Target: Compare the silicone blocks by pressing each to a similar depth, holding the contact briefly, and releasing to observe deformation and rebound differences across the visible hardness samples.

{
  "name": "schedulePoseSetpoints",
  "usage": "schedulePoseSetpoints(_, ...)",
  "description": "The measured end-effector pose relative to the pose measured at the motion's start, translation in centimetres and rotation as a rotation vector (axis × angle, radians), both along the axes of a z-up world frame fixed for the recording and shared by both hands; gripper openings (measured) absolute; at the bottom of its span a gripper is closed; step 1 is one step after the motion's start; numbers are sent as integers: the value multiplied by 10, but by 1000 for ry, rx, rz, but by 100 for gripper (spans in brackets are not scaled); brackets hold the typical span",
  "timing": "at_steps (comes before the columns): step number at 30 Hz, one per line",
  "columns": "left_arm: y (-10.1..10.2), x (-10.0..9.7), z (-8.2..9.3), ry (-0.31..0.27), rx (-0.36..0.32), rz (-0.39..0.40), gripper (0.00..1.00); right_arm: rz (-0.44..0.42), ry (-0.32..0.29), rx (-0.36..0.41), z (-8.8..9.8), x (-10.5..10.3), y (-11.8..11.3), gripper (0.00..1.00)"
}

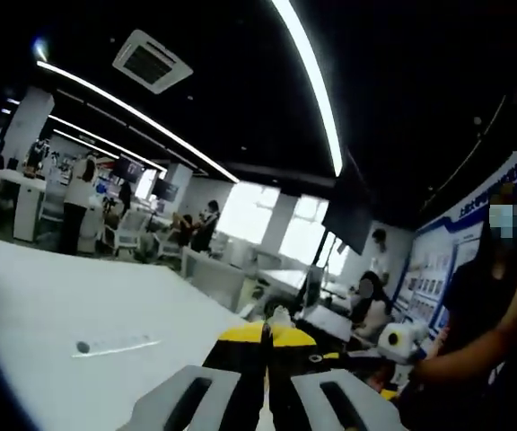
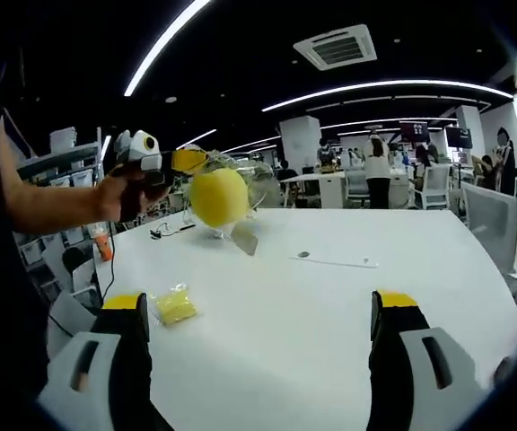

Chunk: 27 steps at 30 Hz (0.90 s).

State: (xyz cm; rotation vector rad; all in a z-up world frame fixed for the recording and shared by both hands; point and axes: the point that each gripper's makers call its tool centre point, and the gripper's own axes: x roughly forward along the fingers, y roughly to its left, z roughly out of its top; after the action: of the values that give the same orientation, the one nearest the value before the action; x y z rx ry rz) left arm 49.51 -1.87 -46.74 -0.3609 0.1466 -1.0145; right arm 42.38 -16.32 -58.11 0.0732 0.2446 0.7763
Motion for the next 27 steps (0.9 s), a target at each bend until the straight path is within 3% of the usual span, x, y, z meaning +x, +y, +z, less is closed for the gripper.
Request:
schedulePoseSetpoints(9,-3,-16,-1,7,-28,-59,0,127,-25,45,15,5,33,96)
schedulePoseSetpoints(17,-9,-39,14,-8,-73,-133,0,242,-88,124,47,19,78,96)
schedulePoseSetpoints(23,-12,-52,25,-14,-105,-163,0,284,-138,168,69,22,95,89)
schedulePoseSetpoints(27,-11,-56,29,-4,-135,-168,0,313,-162,217,80,17,104,77)
